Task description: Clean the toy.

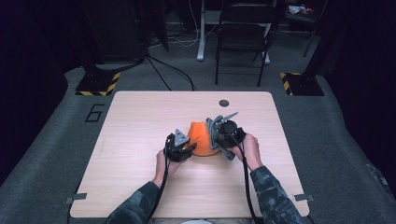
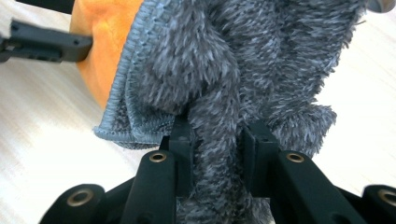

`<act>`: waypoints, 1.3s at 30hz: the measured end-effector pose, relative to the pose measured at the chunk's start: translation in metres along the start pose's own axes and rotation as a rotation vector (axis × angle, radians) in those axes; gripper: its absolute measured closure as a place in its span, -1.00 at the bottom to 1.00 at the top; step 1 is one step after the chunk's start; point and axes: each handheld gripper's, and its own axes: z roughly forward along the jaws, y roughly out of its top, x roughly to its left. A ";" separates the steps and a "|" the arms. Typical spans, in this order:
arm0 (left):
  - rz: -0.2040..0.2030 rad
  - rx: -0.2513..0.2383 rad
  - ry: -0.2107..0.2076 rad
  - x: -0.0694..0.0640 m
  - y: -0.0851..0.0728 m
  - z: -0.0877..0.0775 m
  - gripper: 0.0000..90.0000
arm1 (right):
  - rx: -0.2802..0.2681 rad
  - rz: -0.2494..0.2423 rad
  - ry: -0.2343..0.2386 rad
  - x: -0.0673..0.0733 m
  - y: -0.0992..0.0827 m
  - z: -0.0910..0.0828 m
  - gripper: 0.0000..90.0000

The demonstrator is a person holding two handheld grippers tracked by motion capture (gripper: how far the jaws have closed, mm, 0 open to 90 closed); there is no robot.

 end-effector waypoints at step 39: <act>0.040 -0.028 -0.101 -0.029 0.016 -0.009 0.82 | -0.134 -0.074 0.008 0.034 0.017 -0.022 0.53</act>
